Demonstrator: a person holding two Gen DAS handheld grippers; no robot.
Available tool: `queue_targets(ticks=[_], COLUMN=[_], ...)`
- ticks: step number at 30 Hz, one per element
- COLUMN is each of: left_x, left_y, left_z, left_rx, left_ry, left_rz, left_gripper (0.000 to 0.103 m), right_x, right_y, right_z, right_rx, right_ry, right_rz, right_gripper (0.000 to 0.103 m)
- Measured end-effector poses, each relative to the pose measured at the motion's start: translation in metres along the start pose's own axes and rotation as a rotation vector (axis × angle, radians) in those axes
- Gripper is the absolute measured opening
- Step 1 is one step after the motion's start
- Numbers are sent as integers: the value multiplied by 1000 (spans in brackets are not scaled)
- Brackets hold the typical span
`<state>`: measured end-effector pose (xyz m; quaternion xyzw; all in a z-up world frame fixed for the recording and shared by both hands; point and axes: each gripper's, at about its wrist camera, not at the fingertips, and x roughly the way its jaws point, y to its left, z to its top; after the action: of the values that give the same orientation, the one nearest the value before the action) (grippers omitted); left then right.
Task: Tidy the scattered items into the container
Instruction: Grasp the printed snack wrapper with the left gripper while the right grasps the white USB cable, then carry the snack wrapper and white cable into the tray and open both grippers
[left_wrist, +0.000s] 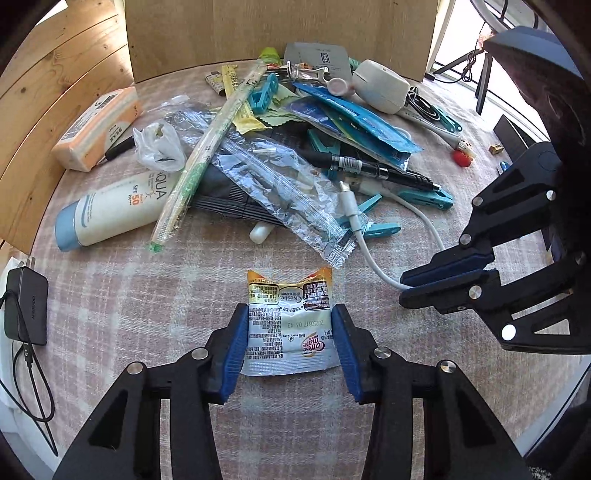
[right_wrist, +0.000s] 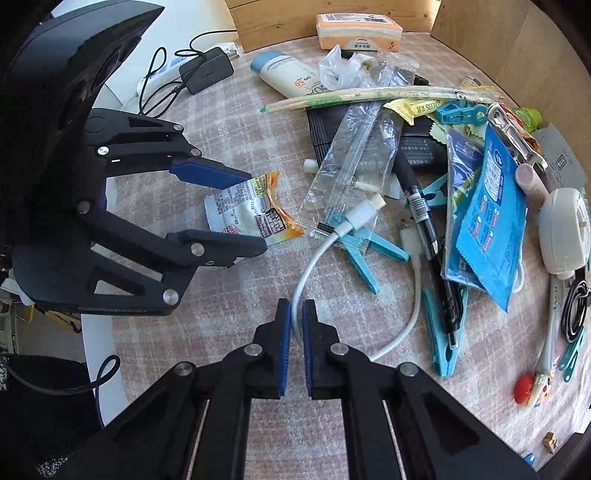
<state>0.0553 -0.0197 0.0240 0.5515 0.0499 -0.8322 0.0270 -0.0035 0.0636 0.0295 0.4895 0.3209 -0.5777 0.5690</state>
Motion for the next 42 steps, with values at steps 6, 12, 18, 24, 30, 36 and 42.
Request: queue_targets(ticks=[6,12,18,24,30,36,42], left_x=[-14,-48,-70,-84,-85,-81,-76], left_y=[9,4,-17,-54,-111,-185,-258], left_z=[-15,-17,1,20,54,88,114], left_rx=[-78,-100,-62,20,131,263,362], left_ry=[-14,-81,-130,-173,-195,-209,-215], left_rz=[-29,-48,-68,-94,-158,-239,-323], left_gripper=[39,39,39,39,39,39,39], right_x=[-32,-71,-102,-148,-193,-242,-285], right_y=[-9,-10,-17,-37,-69,-108,-128], right_z=[-12,-24,-43,-80,-132,-207,-290], right_rx=[135,218,334,450,595,769,943], right_ry=[-91,-195,-299,-402,-503,-571,-614], right_rz=[86,102,114,66,-26,-153,-277], right_gripper=[5,4,4,4,4,4,4])
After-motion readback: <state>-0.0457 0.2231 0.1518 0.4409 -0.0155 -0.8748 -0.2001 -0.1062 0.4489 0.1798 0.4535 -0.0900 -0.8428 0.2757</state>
